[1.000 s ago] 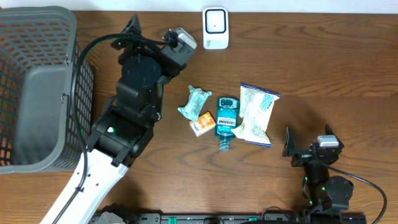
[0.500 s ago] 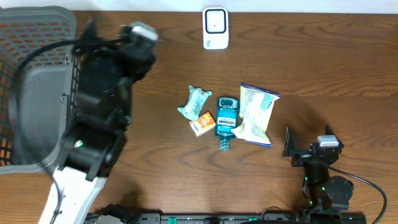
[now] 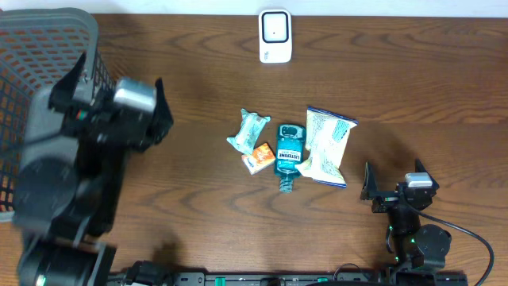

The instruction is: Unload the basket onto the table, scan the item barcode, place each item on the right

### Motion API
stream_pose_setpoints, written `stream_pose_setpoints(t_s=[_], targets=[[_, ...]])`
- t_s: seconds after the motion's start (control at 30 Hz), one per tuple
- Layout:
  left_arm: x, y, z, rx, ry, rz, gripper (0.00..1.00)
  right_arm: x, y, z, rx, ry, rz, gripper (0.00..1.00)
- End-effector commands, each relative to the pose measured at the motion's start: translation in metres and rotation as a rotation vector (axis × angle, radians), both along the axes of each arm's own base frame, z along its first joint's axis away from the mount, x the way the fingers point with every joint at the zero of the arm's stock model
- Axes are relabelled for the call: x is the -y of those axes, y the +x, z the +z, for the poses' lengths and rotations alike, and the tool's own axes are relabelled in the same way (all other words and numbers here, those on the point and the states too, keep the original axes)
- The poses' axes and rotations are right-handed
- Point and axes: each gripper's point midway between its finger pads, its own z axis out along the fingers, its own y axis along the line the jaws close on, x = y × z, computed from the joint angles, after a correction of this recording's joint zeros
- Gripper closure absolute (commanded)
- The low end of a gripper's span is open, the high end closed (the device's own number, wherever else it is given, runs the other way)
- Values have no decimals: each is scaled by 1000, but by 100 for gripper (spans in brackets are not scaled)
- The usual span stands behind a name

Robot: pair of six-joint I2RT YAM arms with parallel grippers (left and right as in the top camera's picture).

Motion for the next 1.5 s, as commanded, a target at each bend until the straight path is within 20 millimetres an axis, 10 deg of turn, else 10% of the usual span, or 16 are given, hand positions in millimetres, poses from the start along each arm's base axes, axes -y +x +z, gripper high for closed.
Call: stream_pose_setpoints(t_s=[0.0,0.23,0.77,1.2,1.47], targets=[[5,-24,12,54,-26,-74,2,0,0,-1,-4,7,-2,1],[-20,-70,32,156,-29,-9,2,0,0,-1,-5,7,-2,1],[0,-193,37,366,31,-119,2,0,0,-2,-5,7,-2,1],[3,-253,36,516,42,-136,2,0,0,-1,-5,7,-2,1],[3,-269,34,563,50,-147,2,-55,-11,4,-126,678,270,1]])
